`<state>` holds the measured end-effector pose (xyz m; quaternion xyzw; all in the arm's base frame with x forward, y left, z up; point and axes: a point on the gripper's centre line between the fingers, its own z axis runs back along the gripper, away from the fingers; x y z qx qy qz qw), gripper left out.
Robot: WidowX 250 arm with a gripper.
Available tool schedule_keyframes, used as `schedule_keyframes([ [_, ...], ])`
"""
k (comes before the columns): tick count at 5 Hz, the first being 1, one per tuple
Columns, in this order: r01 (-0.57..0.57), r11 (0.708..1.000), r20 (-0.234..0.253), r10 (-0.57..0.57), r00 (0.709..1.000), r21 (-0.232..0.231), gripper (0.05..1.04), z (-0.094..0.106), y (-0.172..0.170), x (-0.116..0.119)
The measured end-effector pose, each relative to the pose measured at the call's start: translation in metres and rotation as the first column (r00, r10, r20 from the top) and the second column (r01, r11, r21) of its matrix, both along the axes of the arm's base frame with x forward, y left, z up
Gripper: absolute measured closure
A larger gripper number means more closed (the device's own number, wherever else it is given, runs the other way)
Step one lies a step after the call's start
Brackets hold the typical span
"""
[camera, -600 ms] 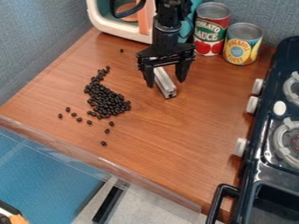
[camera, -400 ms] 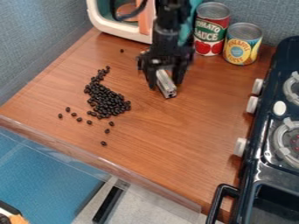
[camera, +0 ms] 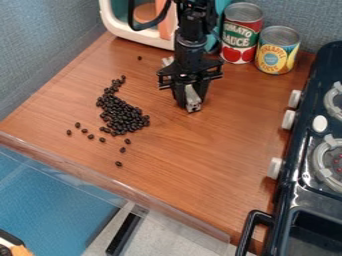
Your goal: Sweep into pile
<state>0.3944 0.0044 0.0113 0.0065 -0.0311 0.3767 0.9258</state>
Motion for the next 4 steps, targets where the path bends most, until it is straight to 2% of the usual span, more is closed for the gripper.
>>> schedule_keyframes([
  [2, -0.091, 0.994, -0.036, 0.089, 0.995, -0.058, 0.692, 0.003, 0.016, 0.019],
  [4, -0.203, 0.97, -0.072, 0.195, 0.978, -0.131, 0.692, 0.013, 0.042, 0.039],
])
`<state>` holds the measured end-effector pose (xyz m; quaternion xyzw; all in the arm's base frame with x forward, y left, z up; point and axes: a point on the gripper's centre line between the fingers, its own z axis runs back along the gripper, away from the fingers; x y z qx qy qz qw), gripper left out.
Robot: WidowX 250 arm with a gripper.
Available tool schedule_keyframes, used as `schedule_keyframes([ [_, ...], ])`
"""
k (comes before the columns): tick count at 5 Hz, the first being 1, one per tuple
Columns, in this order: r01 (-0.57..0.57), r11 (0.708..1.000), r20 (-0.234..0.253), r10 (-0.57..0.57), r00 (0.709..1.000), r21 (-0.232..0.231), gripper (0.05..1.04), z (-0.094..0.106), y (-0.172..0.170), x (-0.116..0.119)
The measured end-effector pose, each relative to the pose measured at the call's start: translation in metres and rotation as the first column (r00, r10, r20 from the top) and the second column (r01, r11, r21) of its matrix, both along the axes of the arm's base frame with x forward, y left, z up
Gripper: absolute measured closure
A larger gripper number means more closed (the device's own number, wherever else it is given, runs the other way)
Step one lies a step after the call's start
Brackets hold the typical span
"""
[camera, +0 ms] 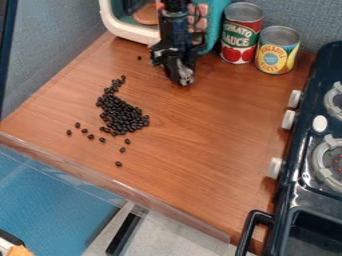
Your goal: Sweep into pile
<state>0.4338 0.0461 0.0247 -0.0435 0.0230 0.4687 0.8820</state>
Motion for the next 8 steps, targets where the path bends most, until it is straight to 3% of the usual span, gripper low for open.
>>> schedule_keyframes([
  [3, -0.027, 0.999, 0.02, 0.028, 0.999, -0.036, 0.692, 0.0, 0.009, 0.003],
  [4, -0.173, 0.983, 0.062, 0.177, 0.982, -0.06, 0.693, -0.011, 0.011, -0.002],
  [5, -0.311, 0.947, 0.107, 0.319, 0.942, -0.084, 0.693, -0.012, 0.014, -0.001],
  [6, -0.387, 0.912, 0.121, 0.403, 0.907, -0.137, 0.693, -0.011, 0.014, 0.002],
  [8, -0.462, 0.867, 0.088, 0.483, 0.871, -0.185, 0.693, -0.008, 0.006, -0.008],
])
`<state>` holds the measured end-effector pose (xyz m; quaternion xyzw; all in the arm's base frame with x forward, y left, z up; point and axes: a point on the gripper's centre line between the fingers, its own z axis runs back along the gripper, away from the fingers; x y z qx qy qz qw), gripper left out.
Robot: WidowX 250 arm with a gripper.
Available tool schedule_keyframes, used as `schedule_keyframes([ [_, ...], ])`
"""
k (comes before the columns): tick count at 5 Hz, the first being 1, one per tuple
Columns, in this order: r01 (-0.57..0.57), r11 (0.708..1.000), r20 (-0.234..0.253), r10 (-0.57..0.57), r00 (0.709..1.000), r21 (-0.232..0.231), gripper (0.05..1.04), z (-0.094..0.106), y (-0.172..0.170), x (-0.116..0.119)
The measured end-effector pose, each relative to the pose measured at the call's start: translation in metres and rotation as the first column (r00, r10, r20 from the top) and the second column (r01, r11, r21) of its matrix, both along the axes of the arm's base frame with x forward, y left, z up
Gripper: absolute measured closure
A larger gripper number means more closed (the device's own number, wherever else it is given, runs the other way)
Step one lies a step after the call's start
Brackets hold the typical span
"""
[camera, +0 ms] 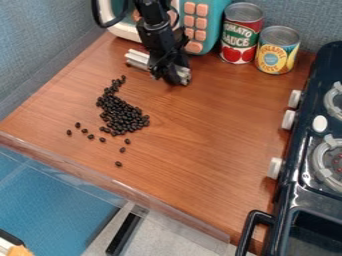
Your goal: Sweep into pile
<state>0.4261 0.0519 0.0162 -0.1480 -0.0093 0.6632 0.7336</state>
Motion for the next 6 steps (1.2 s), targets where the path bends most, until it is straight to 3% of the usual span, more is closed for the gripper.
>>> schedule_keyframes([
  [2, -0.13, 0.989, -0.037, 0.128, 0.991, -0.069, 0.693, 0.008, 0.0, -0.013],
  [4, -0.227, 0.969, -0.056, 0.222, 0.973, -0.1, 0.693, 0.015, 0.012, -0.031],
  [6, -0.247, 0.965, -0.086, 0.24, 0.967, -0.084, 0.693, 0.01, 0.018, -0.051],
])
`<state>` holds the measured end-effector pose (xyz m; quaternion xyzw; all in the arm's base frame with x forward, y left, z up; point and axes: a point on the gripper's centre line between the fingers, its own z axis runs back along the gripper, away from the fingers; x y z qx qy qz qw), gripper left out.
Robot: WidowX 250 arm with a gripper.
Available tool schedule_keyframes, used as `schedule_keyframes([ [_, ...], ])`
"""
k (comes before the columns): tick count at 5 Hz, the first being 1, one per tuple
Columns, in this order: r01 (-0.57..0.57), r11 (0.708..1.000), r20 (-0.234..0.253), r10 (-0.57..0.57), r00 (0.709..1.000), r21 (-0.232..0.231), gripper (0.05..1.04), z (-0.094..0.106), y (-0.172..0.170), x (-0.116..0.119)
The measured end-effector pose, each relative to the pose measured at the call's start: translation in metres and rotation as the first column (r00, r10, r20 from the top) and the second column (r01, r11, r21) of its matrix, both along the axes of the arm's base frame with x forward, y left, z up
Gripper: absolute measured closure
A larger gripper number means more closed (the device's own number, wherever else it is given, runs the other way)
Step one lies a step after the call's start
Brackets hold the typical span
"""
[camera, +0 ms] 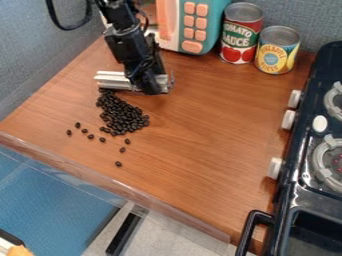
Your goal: Sweep into pile
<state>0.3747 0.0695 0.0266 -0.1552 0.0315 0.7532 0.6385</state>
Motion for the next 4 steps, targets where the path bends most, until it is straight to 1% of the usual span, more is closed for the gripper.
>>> schedule_keyframes([
  [1, -0.001, 1.0, 0.005, 0.001, 1.0, -0.005, 0.693, 0.0, 0.0, 0.001],
  [2, -0.008, 1.0, 0.059, 0.009, 0.998, -0.007, 0.693, 0.013, 0.001, 0.015],
  [3, -0.025, 1.0, 0.115, 0.025, 0.993, -0.002, 0.693, 0.029, 0.003, 0.033],
  [4, -0.028, 1.0, 0.155, 0.027, 0.988, 0.001, 0.693, 0.047, -0.001, 0.047],
])
